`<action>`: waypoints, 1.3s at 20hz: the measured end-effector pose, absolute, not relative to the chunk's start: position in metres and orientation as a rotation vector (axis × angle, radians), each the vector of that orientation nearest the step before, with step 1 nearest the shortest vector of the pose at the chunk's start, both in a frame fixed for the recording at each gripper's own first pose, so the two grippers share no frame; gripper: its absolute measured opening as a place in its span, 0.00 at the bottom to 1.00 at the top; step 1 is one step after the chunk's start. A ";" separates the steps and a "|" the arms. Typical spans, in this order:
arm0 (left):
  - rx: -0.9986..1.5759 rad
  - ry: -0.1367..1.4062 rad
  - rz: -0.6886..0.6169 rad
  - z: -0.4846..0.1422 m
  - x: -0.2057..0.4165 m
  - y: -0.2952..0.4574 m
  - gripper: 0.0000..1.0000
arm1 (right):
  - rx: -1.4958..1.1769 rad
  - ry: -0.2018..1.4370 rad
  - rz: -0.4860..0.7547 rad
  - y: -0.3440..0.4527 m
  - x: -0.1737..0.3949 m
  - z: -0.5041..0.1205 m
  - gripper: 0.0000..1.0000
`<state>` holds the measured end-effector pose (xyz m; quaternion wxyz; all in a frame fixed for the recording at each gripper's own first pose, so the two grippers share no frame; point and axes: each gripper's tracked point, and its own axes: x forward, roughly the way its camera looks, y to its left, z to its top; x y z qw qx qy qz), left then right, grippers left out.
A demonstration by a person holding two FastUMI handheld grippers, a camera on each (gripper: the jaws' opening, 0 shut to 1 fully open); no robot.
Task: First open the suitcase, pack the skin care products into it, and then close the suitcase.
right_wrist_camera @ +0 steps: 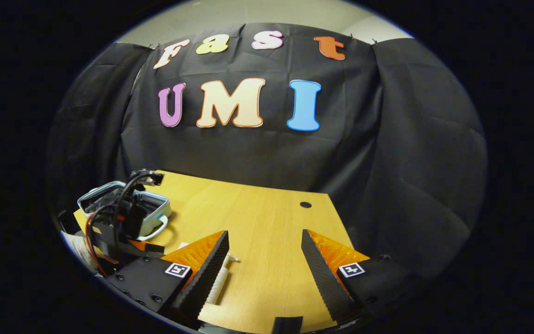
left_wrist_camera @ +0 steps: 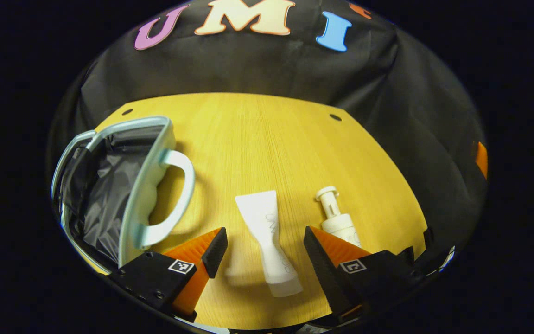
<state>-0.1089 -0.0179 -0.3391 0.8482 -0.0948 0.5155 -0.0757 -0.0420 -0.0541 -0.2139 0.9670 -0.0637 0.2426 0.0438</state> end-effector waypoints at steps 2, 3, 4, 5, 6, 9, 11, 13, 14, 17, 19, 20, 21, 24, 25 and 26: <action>-0.216 1.142 -0.144 -0.356 -0.118 -0.020 0.88 | -0.123 0.532 0.104 -0.044 -0.043 -0.229 1.00; -0.191 1.112 -0.143 -0.356 -0.110 -0.015 0.77 | -0.117 0.560 0.116 -0.039 -0.043 -0.237 1.00; -0.195 1.098 -0.154 -0.357 -0.108 -0.017 0.61 | -0.107 0.596 0.130 -0.031 -0.043 -0.249 1.00; -0.213 1.113 -0.138 -0.358 -0.114 -0.016 0.46 | -0.094 0.632 0.142 -0.025 -0.044 -0.261 1.00; -0.213 1.080 -0.135 -0.356 -0.109 -0.017 0.30 | -0.079 0.672 0.153 -0.018 -0.043 -0.273 1.00; -0.228 1.074 -0.144 -0.359 -0.107 -0.017 0.21 | -0.038 0.842 0.166 -0.002 -0.044 -0.325 1.00; -0.248 1.063 -0.152 -0.359 -0.106 -0.017 0.18 | -0.020 0.966 0.183 0.008 -0.052 -0.361 1.00; -0.266 1.059 -0.161 -0.358 -0.107 -0.017 0.16 | -0.009 1.077 0.191 0.014 -0.066 -0.392 0.97; -0.269 1.063 -0.169 -0.358 -0.107 -0.017 0.16 | -0.008 1.125 0.190 0.018 -0.071 -0.407 0.99; -0.277 1.058 -0.195 -0.358 -0.107 -0.017 0.12 | -0.013 1.220 0.180 0.023 -0.077 -0.430 0.96; -0.296 1.055 -0.215 -0.357 -0.107 -0.016 0.12 | -0.026 1.258 0.181 0.027 -0.084 -0.443 0.87; -0.308 1.049 -0.227 -0.356 -0.106 -0.016 0.12 | -0.019 1.276 0.190 0.032 -0.088 -0.446 0.84; -0.320 1.051 -0.239 -0.354 -0.106 -0.018 0.12 | -0.031 1.296 0.184 0.030 -0.092 -0.451 0.75; -0.319 1.042 -0.260 -0.351 -0.102 -0.018 0.06 | -0.076 1.271 0.204 0.030 -0.090 -0.447 0.59; -0.296 1.047 -0.275 -0.352 -0.104 -0.018 0.02 | -0.073 1.277 0.200 0.030 -0.092 -0.447 0.60; -0.273 1.046 -0.288 -0.351 -0.103 -0.018 0.02 | -0.071 1.273 0.197 0.031 -0.091 -0.446 0.60</action>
